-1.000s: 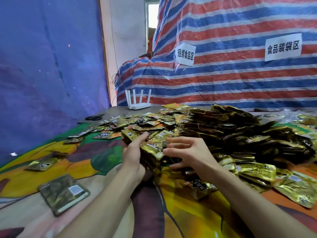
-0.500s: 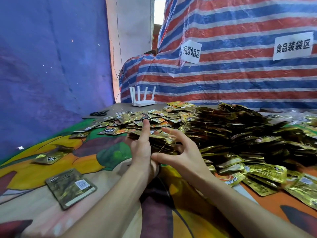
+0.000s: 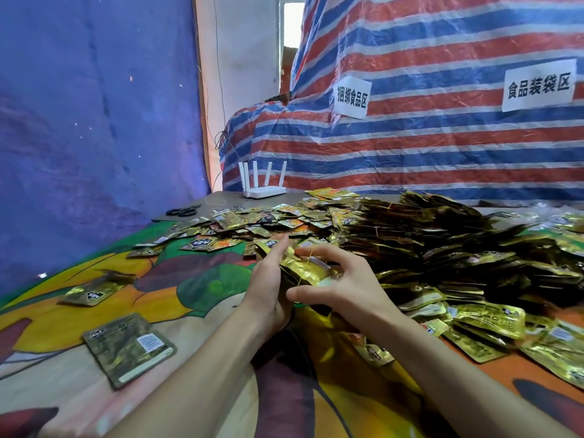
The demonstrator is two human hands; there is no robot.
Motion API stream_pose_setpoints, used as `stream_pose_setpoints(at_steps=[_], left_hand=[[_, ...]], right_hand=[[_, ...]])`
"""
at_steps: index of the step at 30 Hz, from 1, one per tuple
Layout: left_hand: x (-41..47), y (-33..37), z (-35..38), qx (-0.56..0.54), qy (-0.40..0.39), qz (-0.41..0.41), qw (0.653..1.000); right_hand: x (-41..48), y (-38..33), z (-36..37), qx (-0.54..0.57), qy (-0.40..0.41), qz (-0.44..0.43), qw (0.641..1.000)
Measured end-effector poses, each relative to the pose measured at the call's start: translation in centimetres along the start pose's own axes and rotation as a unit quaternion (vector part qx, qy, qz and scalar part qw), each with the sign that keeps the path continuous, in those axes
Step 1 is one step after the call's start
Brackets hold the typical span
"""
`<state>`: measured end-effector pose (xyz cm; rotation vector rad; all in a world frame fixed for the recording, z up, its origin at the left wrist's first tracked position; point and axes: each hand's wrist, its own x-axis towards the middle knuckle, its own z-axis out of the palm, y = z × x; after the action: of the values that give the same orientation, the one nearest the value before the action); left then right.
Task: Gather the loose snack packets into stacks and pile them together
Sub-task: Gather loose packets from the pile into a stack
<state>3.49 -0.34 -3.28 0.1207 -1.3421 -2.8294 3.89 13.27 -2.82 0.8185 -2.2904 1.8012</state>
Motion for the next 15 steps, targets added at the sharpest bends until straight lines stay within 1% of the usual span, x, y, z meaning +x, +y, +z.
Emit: stream_pose_setpoints(at_steps=[4,5,6,7,8,9,10,12,13,15], left_hand=[[0.2,0.0,-0.6,0.028,-0.035,0.008,0.999],[0.1,0.0,-0.6,0.032,-0.039,0.009,0.999],[-0.1,0.1,-0.5,0.035,-0.042,0.007,0.999],[-0.2,0.1,-0.5,0.035,-0.046,0.002,0.998],[-0.3,0.1,-0.5,0.033,-0.054,-0.002,0.998],[-0.4,0.2,-0.5,0.028,-0.066,-0.004,0.997],[-0.4,0.2,-0.7,0.019,-0.077,-0.005,0.997],[-0.5,0.4,-0.7,0.011,-0.084,-0.007,0.996],[-0.6,0.4,-0.7,0.014,-0.08,-0.009,0.997],[-0.8,0.4,-0.4,0.025,-0.057,-0.001,0.998]], right_hand=[[-0.1,-0.2,-0.3,0.038,-0.012,0.038,0.998],[0.0,-0.3,-0.4,0.072,-0.026,0.05,0.996],[0.1,-0.4,-0.6,0.136,-0.056,0.064,0.987],[0.1,-0.6,-0.8,0.23,-0.094,0.086,0.965],[0.1,-0.8,-1.2,0.316,-0.121,0.111,0.934],[0.1,-1.0,-1.7,0.375,-0.13,0.136,0.908],[0.2,-1.1,-2.1,0.404,-0.132,0.154,0.892],[0.3,-1.1,-2.5,0.423,-0.132,0.165,0.881],[0.4,-1.0,-2.3,0.422,-0.125,0.167,0.883],[0.5,-0.7,-1.6,0.4,-0.094,0.165,0.897]])
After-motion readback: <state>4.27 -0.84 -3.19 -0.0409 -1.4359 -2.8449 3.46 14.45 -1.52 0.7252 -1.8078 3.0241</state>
